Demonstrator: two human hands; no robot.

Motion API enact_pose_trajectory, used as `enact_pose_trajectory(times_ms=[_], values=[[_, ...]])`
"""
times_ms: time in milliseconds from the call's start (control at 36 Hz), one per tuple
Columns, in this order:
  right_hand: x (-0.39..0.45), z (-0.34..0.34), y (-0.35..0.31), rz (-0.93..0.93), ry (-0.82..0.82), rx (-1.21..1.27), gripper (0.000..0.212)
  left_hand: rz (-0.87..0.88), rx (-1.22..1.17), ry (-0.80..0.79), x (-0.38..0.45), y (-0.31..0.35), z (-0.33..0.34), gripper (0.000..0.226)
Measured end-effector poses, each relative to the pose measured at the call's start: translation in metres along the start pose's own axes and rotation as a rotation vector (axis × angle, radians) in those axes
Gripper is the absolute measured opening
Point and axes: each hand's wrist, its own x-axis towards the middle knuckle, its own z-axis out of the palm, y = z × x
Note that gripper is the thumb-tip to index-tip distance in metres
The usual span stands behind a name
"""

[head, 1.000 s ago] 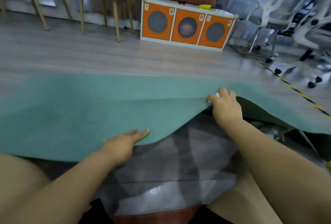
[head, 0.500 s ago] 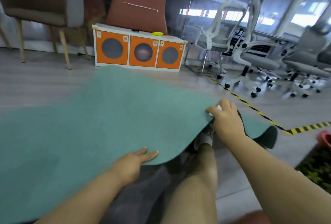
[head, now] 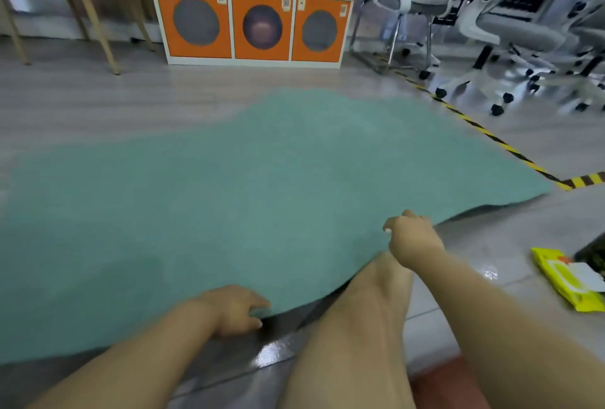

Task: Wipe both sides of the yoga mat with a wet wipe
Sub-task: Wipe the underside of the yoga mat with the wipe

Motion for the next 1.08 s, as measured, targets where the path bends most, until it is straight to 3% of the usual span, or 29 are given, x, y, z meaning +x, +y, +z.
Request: enact_pose_trajectory(times_ms=[250,500,833,1083], values=[[0.016,0.025,-0.08,-0.184,-0.014,0.237,0.033,-0.228,0.078,-0.026,-0.037,-0.058,0.004,0.051],[0.028,0.052,-0.111,-0.215,-0.104,0.36,0.021,-0.291,0.045,-0.033,-0.028,-0.099,-0.009,0.05],[0.107,0.105,-0.169,-0.144,-0.123,0.285,0.033,-0.404,-0.028,0.015,0.025,-0.18,-0.014,0.049],[0.217,0.127,-0.208,-0.163,0.027,0.231,0.033,-0.473,-0.146,0.15,0.099,-0.218,-0.036,0.068]])
